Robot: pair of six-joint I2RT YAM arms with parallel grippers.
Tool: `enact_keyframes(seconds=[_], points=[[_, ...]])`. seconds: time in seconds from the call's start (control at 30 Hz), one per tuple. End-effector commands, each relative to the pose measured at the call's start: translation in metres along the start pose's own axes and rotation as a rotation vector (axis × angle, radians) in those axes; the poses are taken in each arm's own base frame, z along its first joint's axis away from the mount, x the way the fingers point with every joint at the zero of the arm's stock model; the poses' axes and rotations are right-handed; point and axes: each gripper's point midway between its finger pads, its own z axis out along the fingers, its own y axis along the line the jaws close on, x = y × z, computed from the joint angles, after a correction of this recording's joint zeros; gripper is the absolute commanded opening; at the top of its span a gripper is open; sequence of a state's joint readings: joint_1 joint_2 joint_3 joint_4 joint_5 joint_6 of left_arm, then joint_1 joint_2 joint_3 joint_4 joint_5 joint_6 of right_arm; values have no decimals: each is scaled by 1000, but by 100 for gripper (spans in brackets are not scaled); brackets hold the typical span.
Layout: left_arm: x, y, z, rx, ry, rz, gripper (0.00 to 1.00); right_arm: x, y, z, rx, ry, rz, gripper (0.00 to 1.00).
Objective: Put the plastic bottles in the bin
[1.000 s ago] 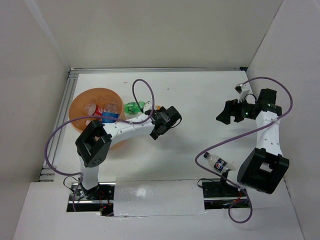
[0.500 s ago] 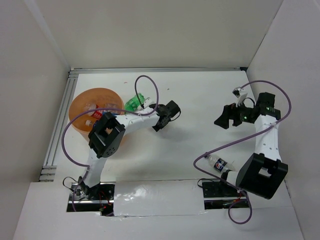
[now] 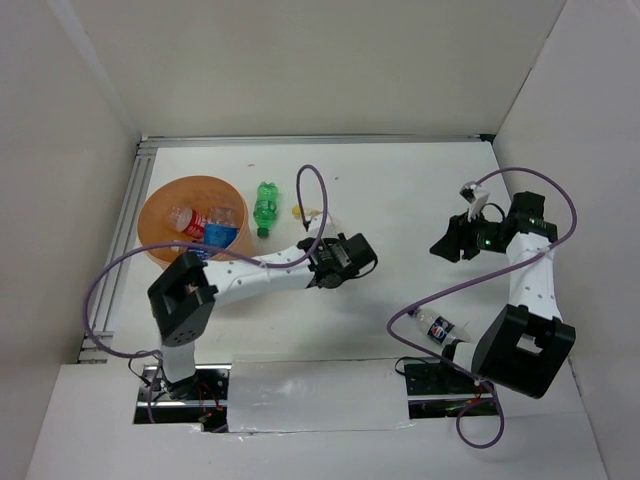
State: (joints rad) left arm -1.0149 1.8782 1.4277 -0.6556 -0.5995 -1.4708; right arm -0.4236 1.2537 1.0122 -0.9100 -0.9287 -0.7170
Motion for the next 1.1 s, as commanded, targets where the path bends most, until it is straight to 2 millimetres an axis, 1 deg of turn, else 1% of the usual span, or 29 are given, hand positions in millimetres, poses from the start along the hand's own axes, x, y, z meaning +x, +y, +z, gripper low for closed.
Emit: enact_keyframes(seconds=[0.0,0.03,0.07,0.1,0.13,0.17,0.23,0.27,0.3,0.33,0.37,0.4,0.47,0.5,0.53,0.57,0.6,0.63,0.67,0.7,0.73,0.77,0.8,0.83,0.93,0.97,1.0,1.03,1.07], points=[[-39,-43,-77,201,-123,60,0,9,14,1,-66,3,-16,53],[-48,-52,-95,252,-139,107,0,8,16,1,-78,-2,-19,43],[-58,-64,-113,302,-165,115,0,13,16,3,-87,7,-1,26],[-70,-67,-122,315,-202,124,0,13,15,3,-87,7,-10,21],[-81,-68,-132,328,-232,152,0,13,15,3,-87,7,-10,18],[-97,-68,-149,352,-267,138,0,14,17,6,-99,15,-7,18],[-129,-61,-164,343,-353,100,0,14,19,8,-107,19,-13,24],[-150,-44,-167,322,-381,64,0,12,21,11,-118,20,-34,29],[-162,-32,-166,300,-399,45,0,10,22,13,-122,18,-42,31],[-174,-18,-166,278,-416,16,0,10,23,15,-120,26,-38,39],[-186,-6,-167,266,-430,-10,0,10,23,17,-115,36,-43,43],[-206,18,-170,240,-460,-44,0,7,26,22,-125,33,-65,45],[-228,39,-173,220,-502,-71,0,4,26,25,-111,39,-69,50],[-243,58,-167,173,-526,-89,0,0,29,29,-121,34,-89,50],[-253,67,-170,167,-539,-106,0,0,30,31,-116,42,-93,52],[-259,80,-174,157,-545,-114,0,-2,32,33,-121,41,-88,52],[-272,96,-171,115,-569,-134,0,1,35,37,-129,54,-89,54],[-274,105,-168,95,-570,-131,0,-1,36,39,-131,49,-95,54],[-280,116,-171,76,-580,-148,0,0,38,40,-130,59,-84,54],[-280,123,-164,52,-571,-133,0,-1,37,42,-124,60,-91,55],[-284,141,-156,3,-569,-146,0,-3,41,45,-137,61,-111,55],[-284,147,-151,-13,-559,-137,1,-1,42,46,-133,71,-102,57],[-286,160,-145,-45,-555,-146,1,-1,44,51,-141,82,-102,58],[-287,165,-141,-57,-548,-151,3,1,44,52,-133,93,-108,60],[-283,184,-129,-113,-516,-156,20,-1,43,54,-107,111,-116,68],[-280,189,-126,-124,-499,-152,29,-4,42,53,-104,105,-123,70],[-281,190,-125,-124,-495,-158,49,-3,40,53,-90,113,-124,71],[-282,197,-122,-146,-494,-157,58,-2,37,53,-77,119,-125,73],[-282,198,-121,-144,-488,-162,64,-2,37,53,-77,119,-125,73]])
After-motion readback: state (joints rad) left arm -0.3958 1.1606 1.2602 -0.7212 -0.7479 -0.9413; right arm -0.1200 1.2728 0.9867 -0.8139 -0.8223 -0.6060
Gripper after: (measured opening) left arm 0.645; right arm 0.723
